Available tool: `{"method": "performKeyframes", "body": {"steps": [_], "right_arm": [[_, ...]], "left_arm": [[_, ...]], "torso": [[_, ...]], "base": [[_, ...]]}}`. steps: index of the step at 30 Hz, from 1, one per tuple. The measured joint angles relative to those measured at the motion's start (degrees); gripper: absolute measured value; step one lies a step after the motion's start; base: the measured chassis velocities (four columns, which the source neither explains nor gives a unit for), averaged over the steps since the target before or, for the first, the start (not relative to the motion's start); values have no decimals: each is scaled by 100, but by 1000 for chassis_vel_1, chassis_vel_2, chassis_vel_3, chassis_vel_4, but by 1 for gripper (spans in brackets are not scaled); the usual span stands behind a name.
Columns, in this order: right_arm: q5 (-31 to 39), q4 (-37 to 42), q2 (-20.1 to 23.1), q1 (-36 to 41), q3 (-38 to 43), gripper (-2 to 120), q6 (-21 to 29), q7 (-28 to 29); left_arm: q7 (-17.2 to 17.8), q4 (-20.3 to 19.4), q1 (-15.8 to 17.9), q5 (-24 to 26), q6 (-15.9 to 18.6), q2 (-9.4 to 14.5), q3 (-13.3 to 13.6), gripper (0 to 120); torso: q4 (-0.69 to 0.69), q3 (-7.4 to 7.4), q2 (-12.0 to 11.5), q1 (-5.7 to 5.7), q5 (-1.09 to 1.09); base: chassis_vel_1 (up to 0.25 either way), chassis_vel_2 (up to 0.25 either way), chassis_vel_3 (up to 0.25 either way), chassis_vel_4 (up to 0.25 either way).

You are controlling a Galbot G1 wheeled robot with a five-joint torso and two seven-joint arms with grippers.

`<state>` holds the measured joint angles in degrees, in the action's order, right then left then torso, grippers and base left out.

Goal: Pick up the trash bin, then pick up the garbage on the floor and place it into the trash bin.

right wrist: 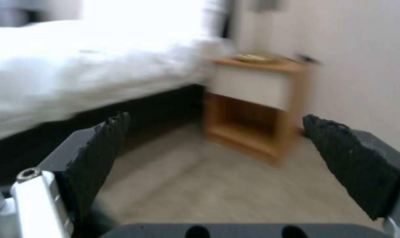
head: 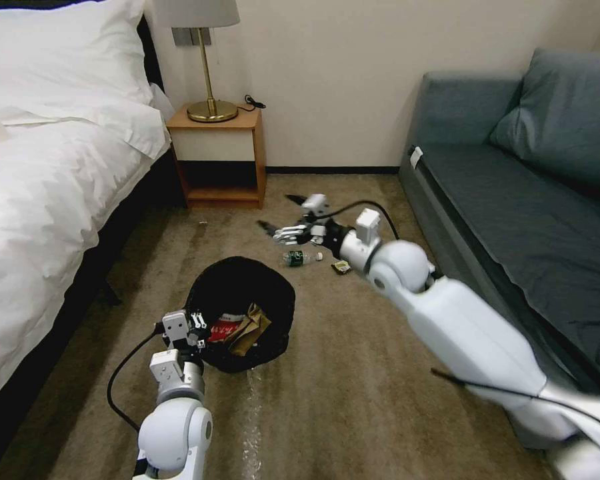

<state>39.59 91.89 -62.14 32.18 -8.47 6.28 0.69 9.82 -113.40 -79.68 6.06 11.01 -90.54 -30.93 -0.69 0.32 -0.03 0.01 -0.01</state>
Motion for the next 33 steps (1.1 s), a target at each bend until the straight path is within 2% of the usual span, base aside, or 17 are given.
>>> {"method": "performKeyframes", "body": {"steps": [1, 2, 3, 5, 7, 8, 10, 11, 14, 20, 22, 33], "right_arm": [[-9, -89, -39, 207, 120, 100, -158, 389], [-9, -89, -39, 207, 120, 100, -158, 389], [-23, -132, -66, 361, 228, 100, -226, 645], [-28, -144, -76, 425, 267, 100, -245, 738], [-87, -182, -158, 802, 578, 100, -331, 1101], [-87, -182, -158, 802, 578, 100, -331, 1101], [-320, -227, -292, 1269, 981, 100, -514, 1171], [-320, -227, -292, 1269, 981, 100, -514, 1171], [-727, -177, -438, 1933, 1559, 100, -830, 1087], [-1086, 52, -577, 2387, 2141, 100, -1048, 886], [-1498, 211, -717, 2724, 2530, 100, -1261, 720], [-2263, 353, -1013, 3437, 3104, 100, -1664, 240]], "left_arm": [[-44, 80, 90, 53, -17, 52, -4, 4], [-44, 80, 90, 53, -17, 52, -4, 4], [-84, 126, 148, 76, -25, 81, -5, 4], [-103, 146, 172, 85, -30, 91, -5, 4], [-238, 223, 282, 158, -56, 147, 12, 4], [-238, 223, 282, 158, -56, 147, 12, 4], [-342, 283, 369, 189, -92, 190, 31, 4], [-342, 283, 369, 189, -92, 190, 31, 4], [-389, 338, 438, 193, -93, 239, 44, 4], [-431, 371, 460, 193, -92, 268, 47, 4], [-467, 373, 471, 193, -93, 283, 44, 4], [-500, 366, 453, 165, -101, 291, 28, 4]], "torso": [[0, 0, 0, 0, 2], [0, 0, 0, 0, 2], [0, 0, 0, 0, 0], [0, 0, 0, 0, 0], [0, 0, 0, 0, 0], [0, 0, 0, 0, 0], [-1, 0, 0, 0, 1], [-1, 0, 0, 0, 1], [-1, 0, 0, 0, 2], [0, -1, 0, 0, 1], [0, -1, 1, 0, 0], [0, -1, 1, -1, 1]], "base": [[0, 0, 0, 0], [0, 0, 0, 0], [0, 0, 0, 0], [0, 0, 0, 0], [0, 0, 0, 0], [0, 0, 0, 0], [0, 0, 0, 0], [0, 0, 0, 0], [0, 0, 0, 0], [0, 0, 0, 0], [0, 0, 0, 0], [0, 0, 0, 0]]}}
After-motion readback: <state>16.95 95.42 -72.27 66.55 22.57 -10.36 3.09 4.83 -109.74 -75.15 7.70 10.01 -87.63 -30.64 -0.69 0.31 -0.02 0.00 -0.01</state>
